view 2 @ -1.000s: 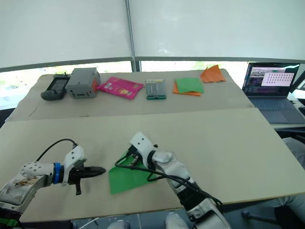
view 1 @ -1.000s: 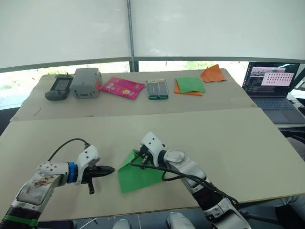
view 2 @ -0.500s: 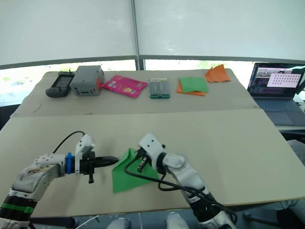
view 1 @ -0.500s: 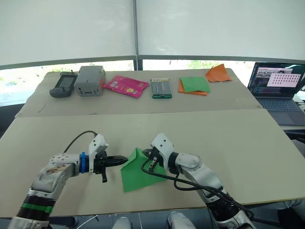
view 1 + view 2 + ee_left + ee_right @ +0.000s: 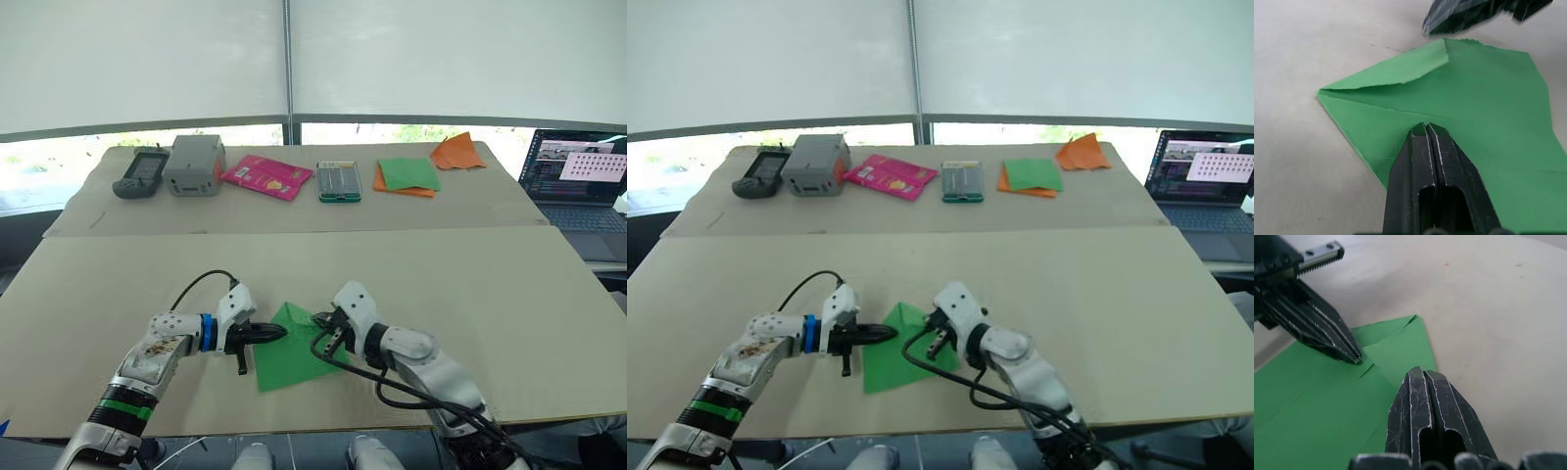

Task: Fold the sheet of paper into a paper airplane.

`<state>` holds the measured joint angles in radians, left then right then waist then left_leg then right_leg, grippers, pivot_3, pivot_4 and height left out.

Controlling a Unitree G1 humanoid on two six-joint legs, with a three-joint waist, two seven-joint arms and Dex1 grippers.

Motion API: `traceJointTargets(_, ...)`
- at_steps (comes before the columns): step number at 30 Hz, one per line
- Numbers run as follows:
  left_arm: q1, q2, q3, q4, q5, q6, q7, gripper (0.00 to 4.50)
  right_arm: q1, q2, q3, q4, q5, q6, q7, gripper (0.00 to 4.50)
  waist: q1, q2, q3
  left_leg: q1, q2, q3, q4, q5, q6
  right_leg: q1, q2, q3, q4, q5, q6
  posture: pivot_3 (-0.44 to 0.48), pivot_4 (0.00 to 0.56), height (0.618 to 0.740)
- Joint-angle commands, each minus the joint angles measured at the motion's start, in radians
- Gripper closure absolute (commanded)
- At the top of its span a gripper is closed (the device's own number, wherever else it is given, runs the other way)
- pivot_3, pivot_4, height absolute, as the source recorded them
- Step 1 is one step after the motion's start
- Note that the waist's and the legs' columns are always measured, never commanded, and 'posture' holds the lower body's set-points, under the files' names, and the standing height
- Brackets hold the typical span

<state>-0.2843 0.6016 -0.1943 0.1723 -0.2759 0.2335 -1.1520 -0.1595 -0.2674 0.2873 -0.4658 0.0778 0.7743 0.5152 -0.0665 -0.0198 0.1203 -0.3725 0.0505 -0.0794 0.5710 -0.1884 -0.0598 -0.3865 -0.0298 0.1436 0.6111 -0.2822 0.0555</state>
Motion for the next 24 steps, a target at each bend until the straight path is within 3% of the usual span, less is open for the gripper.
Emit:
traceJointTargets(1,0.021,0.019,-0.035,0.064,0.072,-0.011,0.004,4.45,0.052,-0.088,-0.058,-0.110,0.015,0.050,0.008,4.50,0.000,-0.001,-0.001,0.000,0.000,0.000,0.000,0.000,0.000,0.000,0.000,0.000,0.000,0.000,0.000,0.000,0.150,0.740)
traceJointTargets(6,0.016,0.006,-0.038,0.061,0.066,-0.007,0.006,4.45,0.088,-0.182,-0.011,-0.074,-0.011,0.038,0.009,4.50,-0.001,-0.002,-0.001,0.001,0.000,0.000,0.000,-0.001,-0.001,0.000,0.000,0.000,0.000,0.000,0.000,0.000,0.150,0.740)
traceJointTargets(16,0.005,0.000,-0.036,0.059,0.069,0.005,0.014,4.45,0.002,-0.136,0.065,0.060,0.002,-0.082,0.066,4.50,0.003,-0.002,-0.002,0.001,0.000,0.000,0.000,0.000,0.000,0.000,0.000,0.000,0.000,0.000,0.000,0.000,0.150,0.740)
traceJointTargets(24,0.011,0.009,-0.036,0.060,0.075,-0.001,0.016,4.45,-0.025,-0.125,0.027,0.108,0.040,-0.114,0.107,4.50,0.003,-0.002,-0.004,0.001,-0.001,0.000,0.001,0.000,0.000,0.000,0.000,0.000,0.000,0.000,0.000,0.000,0.150,0.740)
